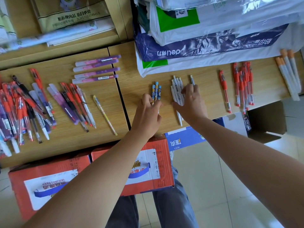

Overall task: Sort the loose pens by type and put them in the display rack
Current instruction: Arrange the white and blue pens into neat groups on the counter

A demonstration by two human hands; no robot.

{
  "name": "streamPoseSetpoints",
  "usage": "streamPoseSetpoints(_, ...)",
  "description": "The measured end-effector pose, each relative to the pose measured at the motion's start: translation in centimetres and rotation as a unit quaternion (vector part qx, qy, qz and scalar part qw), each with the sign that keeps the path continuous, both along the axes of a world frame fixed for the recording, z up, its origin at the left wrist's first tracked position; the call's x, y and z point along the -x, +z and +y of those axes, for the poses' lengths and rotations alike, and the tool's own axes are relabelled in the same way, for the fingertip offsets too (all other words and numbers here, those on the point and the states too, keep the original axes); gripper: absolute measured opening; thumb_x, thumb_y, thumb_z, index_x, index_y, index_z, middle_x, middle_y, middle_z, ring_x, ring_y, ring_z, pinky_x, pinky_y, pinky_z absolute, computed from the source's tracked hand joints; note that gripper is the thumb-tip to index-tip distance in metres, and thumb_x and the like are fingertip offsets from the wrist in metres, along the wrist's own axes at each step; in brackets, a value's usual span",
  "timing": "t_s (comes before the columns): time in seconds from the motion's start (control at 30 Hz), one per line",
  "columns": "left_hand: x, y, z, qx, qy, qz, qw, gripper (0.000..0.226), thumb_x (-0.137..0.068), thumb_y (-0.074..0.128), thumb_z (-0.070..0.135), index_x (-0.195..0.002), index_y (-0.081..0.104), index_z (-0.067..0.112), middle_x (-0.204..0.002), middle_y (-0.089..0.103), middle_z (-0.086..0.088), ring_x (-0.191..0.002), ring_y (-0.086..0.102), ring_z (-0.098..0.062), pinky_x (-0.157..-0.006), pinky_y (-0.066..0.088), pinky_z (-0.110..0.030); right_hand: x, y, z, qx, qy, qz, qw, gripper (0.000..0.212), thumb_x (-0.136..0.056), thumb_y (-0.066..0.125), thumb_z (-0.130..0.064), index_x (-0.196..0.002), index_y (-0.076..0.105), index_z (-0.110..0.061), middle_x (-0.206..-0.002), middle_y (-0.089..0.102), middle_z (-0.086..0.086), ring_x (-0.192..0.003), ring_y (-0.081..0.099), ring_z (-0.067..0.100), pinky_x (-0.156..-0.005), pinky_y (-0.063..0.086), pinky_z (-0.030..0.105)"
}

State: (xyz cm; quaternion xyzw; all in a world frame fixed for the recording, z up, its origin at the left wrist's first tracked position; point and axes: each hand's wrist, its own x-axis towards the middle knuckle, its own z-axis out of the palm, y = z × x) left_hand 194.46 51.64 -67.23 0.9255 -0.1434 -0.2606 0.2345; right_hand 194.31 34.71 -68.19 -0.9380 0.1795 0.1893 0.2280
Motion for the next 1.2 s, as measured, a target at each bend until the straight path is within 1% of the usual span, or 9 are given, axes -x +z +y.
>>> streamPoseSetpoints(0.17, 0.0, 0.2, 0.5, 0.013, -0.005, -0.011, 1.000, 0.038, -0.084, 0.062, 0.010, -0.121, 0.057, 0.016, -0.120, 0.038, -0.009, -0.088, 0.052, -0.021, -0.071, 0.047, -0.030, 0.2, 0.3, 0.2, 0.016, 0.006, -0.014, 1.000, 0.047, -0.081, 0.072, -0.035, -0.112, 0.047, -0.010, -0.115, 0.046, 0.008, -0.076, 0.050, 0.022, -0.059, 0.040, 0.032)
streamPoseSetpoints(0.27, -0.1, 0.6, 1.6, 0.028, 0.001, -0.041, 0.999, 0.033, -0.083, 0.063, 0.009, -0.115, 0.060, 0.014, -0.113, 0.042, -0.009, -0.085, 0.052, -0.018, -0.070, 0.045, -0.028, 0.2, 0.8, 0.6, 0.003, 0.020, -0.033, 0.999, 0.037, -0.083, 0.069, -0.030, -0.109, 0.051, -0.012, -0.114, 0.049, 0.007, -0.083, 0.056, 0.024, -0.062, 0.048, 0.037)
streamPoseSetpoints(0.43, 0.1, 1.5, 5.0, 0.032, 0.037, -0.087, 0.995, 0.020, -0.077, 0.062, 0.005, -0.096, 0.063, 0.011, -0.102, 0.052, -0.009, -0.082, 0.058, -0.023, -0.064, 0.048, -0.032, -0.6, 2.1, 4.2, -0.083, 0.081, -0.082, 0.990, 0.016, -0.085, 0.065, -0.021, -0.097, 0.059, -0.012, -0.086, 0.057, -0.002, -0.068, 0.051, 0.016, -0.060, 0.045, 0.033)
streamPoseSetpoints(0.53, 0.2, 1.9, 8.4, 0.004, 0.052, -0.104, 0.993, 0.018, -0.079, 0.062, 0.006, -0.096, 0.062, 0.012, -0.100, 0.053, -0.007, -0.088, 0.058, -0.022, -0.072, 0.051, -0.037, -1.4, 2.8, 8.6, -0.131, 0.097, -0.059, 0.985, 0.017, -0.085, 0.066, -0.020, -0.099, 0.060, -0.012, -0.076, 0.061, -0.003, -0.065, 0.053, 0.013, -0.059, 0.038, 0.026)
streamPoseSetpoints(0.63, 0.5, 2.1, 12.4, -0.060, 0.073, -0.121, 0.988, 0.021, -0.079, 0.064, 0.012, -0.100, 0.063, 0.013, -0.106, 0.052, -0.006, -0.101, 0.054, -0.024, -0.082, 0.049, -0.038, -1.7, 2.6, 13.6, -0.147, 0.109, -0.015, 0.983, 0.020, -0.085, 0.066, -0.025, -0.101, 0.059, -0.015, -0.078, 0.067, 0.000, -0.071, 0.060, 0.019, -0.061, 0.042, 0.027)
streamPoseSetpoints(0.8, 2.1, 1.0, 19.1, -0.131, 0.081, -0.075, 0.985, 0.046, -0.079, 0.062, 0.018, -0.125, 0.055, 0.020, -0.148, 0.035, -0.010, -0.135, 0.033, -0.033, -0.104, 0.037, -0.046, -1.0, 0.8, 20.2, -0.070, 0.130, 0.114, 0.982, 0.025, -0.083, 0.065, -0.024, -0.103, 0.057, -0.011, -0.096, 0.066, 0.013, -0.089, 0.062, 0.032, -0.064, 0.044, 0.031)
streamPoseSetpoints(0.93, 3.3, 0.0, 22.4, -0.104, 0.040, -0.039, 0.993, 0.065, -0.084, 0.061, 0.017, -0.144, 0.038, 0.025, -0.159, 0.018, -0.009, -0.145, 0.018, -0.032, -0.114, 0.024, -0.046, -0.8, -0.7, 22.5, -0.057, 0.106, 0.071, 0.990, 0.016, -0.081, 0.060, -0.010, -0.097, 0.057, -0.010, -0.090, 0.067, 0.013, -0.083, 0.064, 0.033, -0.061, 0.041, 0.029)
streamPoseSetpoints(1.07, 3.9, 0.1, 24.5, -0.063, 0.049, -0.061, 0.995, 0.063, -0.081, 0.063, 0.011, -0.140, 0.044, 0.021, -0.153, 0.028, -0.012, -0.142, 0.026, -0.032, -0.111, 0.032, -0.046, -1.8, -0.3, 24.0, -0.064, 0.118, 0.045, 0.990, 0.016, -0.083, 0.060, -0.016, -0.099, 0.058, -0.016, -0.087, 0.068, 0.005, -0.079, 0.063, 0.026, -0.064, 0.052, 0.034)
streamPoseSetpoints(1.2, 4.1, 0.5, 27.4, -0.044, 0.096, -0.134, 0.985, 0.050, -0.076, 0.062, 0.008, -0.126, 0.057, 0.015, -0.139, 0.044, -0.014, -0.129, 0.041, -0.033, -0.105, 0.038, -0.046, -2.8, 0.8, 25.9, -0.082, 0.127, -0.024, 0.988, 0.015, -0.088, 0.059, -0.016, -0.102, 0.059, -0.015, -0.089, 0.063, 0.000, -0.066, 0.058, 0.016, -0.056, 0.048, 0.024)
